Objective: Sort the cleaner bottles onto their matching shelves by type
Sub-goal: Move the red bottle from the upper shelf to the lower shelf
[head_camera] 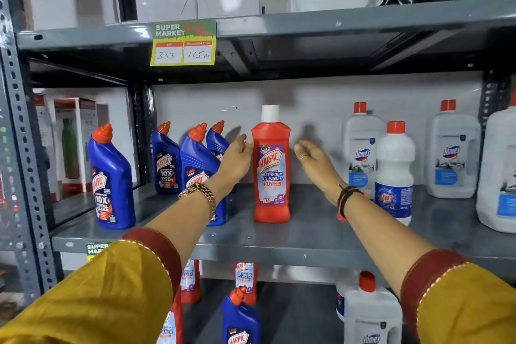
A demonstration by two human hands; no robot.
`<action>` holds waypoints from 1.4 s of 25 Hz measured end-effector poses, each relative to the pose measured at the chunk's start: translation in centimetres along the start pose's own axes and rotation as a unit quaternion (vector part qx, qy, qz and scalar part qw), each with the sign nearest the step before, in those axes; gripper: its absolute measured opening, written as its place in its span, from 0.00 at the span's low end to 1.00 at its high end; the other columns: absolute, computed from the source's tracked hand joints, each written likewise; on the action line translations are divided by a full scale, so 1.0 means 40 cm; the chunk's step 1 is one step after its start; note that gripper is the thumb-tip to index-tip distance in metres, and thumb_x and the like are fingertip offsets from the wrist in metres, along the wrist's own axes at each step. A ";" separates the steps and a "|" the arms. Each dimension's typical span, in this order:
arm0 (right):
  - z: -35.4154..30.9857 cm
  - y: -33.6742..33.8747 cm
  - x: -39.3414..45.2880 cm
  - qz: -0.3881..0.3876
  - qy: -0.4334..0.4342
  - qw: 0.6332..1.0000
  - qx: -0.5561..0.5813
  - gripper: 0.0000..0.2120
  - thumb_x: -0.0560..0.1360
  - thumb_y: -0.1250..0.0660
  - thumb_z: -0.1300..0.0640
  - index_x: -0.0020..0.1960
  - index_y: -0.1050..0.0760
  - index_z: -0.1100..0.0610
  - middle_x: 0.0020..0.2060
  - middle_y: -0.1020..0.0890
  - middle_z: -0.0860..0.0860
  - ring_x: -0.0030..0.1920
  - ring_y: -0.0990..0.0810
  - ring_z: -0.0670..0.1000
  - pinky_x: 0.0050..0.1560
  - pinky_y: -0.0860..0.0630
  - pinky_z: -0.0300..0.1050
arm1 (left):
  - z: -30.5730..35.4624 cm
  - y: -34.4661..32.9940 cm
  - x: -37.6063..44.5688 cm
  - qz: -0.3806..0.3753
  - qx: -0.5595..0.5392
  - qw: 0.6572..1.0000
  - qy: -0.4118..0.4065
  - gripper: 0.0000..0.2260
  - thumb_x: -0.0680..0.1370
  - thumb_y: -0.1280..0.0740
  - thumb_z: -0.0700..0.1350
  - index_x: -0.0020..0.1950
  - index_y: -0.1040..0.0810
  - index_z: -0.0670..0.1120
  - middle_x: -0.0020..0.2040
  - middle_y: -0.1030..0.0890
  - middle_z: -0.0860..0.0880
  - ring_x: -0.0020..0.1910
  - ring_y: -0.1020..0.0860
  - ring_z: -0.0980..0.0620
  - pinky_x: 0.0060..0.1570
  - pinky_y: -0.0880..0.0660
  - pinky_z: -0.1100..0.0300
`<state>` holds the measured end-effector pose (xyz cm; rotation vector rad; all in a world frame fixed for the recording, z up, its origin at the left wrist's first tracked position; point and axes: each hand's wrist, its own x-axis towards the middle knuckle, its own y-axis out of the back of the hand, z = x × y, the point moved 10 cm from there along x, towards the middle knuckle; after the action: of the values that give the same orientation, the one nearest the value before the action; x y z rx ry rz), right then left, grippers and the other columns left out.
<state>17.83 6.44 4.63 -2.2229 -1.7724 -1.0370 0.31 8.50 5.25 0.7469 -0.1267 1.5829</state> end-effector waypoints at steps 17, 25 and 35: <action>-0.070 0.013 -0.120 -0.035 0.000 0.991 0.128 0.07 0.75 0.35 0.57 0.52 0.23 0.57 0.44 0.16 0.53 0.41 0.17 0.46 0.41 0.19 0.43 | 0.087 0.006 -0.174 -0.023 -0.159 0.987 -0.010 0.06 0.77 0.38 0.42 0.53 0.24 0.46 0.42 0.24 0.50 0.37 0.23 0.60 0.33 0.22 0.67; -0.011 0.056 -0.418 -0.090 -0.021 0.986 0.136 0.05 0.74 0.35 0.58 0.43 0.22 0.49 0.41 0.16 0.45 0.42 0.17 0.43 0.42 0.19 0.42 | 0.036 -0.071 -0.452 -0.081 -0.197 0.976 -0.038 0.09 0.75 0.35 0.44 0.53 0.21 0.51 0.42 0.16 0.55 0.44 0.20 0.58 0.43 0.22 0.64; 0.477 -0.105 -0.660 -0.113 -0.137 0.978 0.110 0.11 0.74 0.36 0.63 0.56 0.24 0.57 0.52 0.17 0.57 0.53 0.18 0.52 0.55 0.22 0.50 | -0.433 -0.305 -0.668 -0.068 -0.134 0.982 0.116 0.16 0.70 0.36 0.43 0.57 0.25 0.49 0.38 0.23 0.50 0.36 0.28 0.61 0.44 0.27 0.62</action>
<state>20.16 -4.61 -26.22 -2.1482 -2.1736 -0.5465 4.11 -3.49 -26.46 0.3505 -0.1124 1.4751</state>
